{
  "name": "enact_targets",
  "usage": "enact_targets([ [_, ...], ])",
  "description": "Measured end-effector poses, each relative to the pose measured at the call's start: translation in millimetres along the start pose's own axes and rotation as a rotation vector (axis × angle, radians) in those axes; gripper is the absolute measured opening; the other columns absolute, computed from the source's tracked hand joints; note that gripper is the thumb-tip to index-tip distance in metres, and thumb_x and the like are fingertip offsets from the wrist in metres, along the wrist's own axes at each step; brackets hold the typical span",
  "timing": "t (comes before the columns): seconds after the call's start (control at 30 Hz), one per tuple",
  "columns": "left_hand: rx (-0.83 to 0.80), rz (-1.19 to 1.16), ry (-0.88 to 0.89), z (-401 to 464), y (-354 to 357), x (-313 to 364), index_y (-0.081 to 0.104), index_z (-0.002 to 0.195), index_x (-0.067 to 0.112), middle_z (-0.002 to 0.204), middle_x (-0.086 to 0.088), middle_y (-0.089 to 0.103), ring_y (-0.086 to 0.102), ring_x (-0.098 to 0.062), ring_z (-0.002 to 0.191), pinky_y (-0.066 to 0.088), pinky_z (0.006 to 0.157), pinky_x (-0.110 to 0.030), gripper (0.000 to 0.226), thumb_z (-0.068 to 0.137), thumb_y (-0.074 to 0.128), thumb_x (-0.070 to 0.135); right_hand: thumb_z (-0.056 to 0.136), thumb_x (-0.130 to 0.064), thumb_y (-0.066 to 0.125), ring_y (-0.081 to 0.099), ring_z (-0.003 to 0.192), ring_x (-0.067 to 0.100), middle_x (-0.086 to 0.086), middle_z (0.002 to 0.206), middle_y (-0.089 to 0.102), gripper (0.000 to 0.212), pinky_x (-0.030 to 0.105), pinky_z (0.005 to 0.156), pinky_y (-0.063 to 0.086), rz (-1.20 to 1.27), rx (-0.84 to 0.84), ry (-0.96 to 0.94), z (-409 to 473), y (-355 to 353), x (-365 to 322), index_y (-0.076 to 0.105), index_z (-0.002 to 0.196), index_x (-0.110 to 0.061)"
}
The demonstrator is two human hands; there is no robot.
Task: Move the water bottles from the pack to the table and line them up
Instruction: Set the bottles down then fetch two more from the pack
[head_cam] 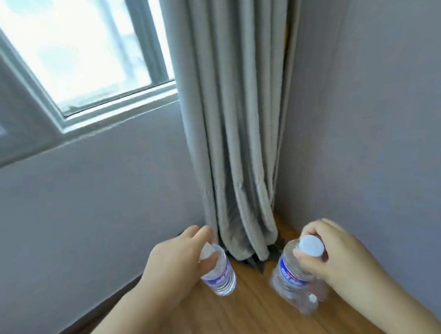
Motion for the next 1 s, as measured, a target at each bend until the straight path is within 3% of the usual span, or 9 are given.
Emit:
enact_targets([
  [0.1, 0.053, -0.024, -0.162, -59.6, -35.6, -53.6, 0.041, 0.102, 0.035, 0.104, 0.014, 0.053, 0.048, -0.011, 0.068, 0.041, 0.061, -0.021, 0.033, 0.087, 0.035, 0.064, 0.059, -0.053, 0.053, 0.053, 0.084, 0.01, -0.014, 0.097, 0.051, 0.027, 0.023, 0.062, 0.043, 0.047, -0.112, -0.174, 3.3, 23.7, -66.7, 0.05, 0.072, -0.03],
  [0.2, 0.133, -0.045, -0.318, -128.1, -68.3, -107.0, 0.041, 0.099, 0.036, 0.102, 0.015, 0.054, 0.051, -0.011, 0.068, 0.036, 0.057, -0.018, 0.026, 0.088, 0.041, 0.06, 0.071, -0.043, 0.067, 0.055, 0.08, 0.012, -0.008, 0.084, 0.054, 0.021, 0.023, 0.066, 0.043, 0.029, -0.205, -0.337, -4.4, 57.0, -143.1, 0.05, 0.073, -0.03],
  [0.33, 0.18, -0.064, -0.548, -233.3, -100.8, -178.4, 0.043, 0.1, 0.034, 0.103, 0.014, 0.053, 0.055, -0.01, 0.076, 0.042, 0.066, -0.025, 0.026, 0.089, 0.044, 0.058, 0.077, -0.031, 0.072, 0.054, 0.077, 0.006, -0.01, 0.083, 0.054, 0.022, 0.018, 0.062, 0.039, -0.013, -0.295, -0.5, -34.4, 116.1, -246.1, 0.05, 0.076, -0.031],
  [0.57, 0.237, 0.12, -0.798, -440.4, -146.5, -288.1, 0.047, 0.099, 0.03, 0.093, 0.007, 0.054, 0.059, -0.015, 0.07, 0.052, 0.061, -0.033, 0.049, 0.078, 0.021, 0.067, 0.08, -0.024, 0.069, 0.054, 0.071, 0.009, -0.004, 0.08, 0.058, 0.015, 0.02, 0.056, 0.035, 0.057, -0.462, -0.706, -129.7, 232.4, -422.6, 0.056, 0.079, -0.019],
  [0.77, 0.265, 0.11, -1.097, -614.8, -177.2, -355.4, 0.048, 0.098, 0.03, 0.093, 0.008, 0.053, 0.057, -0.014, 0.075, 0.048, 0.063, -0.029, 0.023, 0.09, 0.047, 0.052, 0.08, -0.022, 0.068, 0.054, 0.068, 0.013, -0.001, 0.078, 0.06, 0.013, 0.022, 0.054, 0.036, 0.114, -0.612, -0.89, -225.8, 325.7, -563.6, 0.057, 0.08, -0.015],
  [1.0, 0.356, 0.096, -1.45, -772.6, -199.2, -410.8, 0.046, 0.087, 0.032, 0.087, 0.008, 0.052, 0.053, -0.01, 0.072, 0.043, 0.06, -0.031, 0.021, 0.089, 0.05, 0.052, 0.079, -0.028, 0.07, 0.056, 0.065, 0.013, -0.004, 0.079, 0.06, 0.015, 0.024, 0.055, 0.04, 0.174, -0.776, -1.173, -335.3, 409.2, -714.3, 0.057, 0.08, -0.022],
])
Point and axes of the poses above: each hand's wrist, its own z-axis towards the middle knuckle, its own y-axis out of the palm, x = y × z, the point moved 2 cm from there along z, towards the middle knuckle
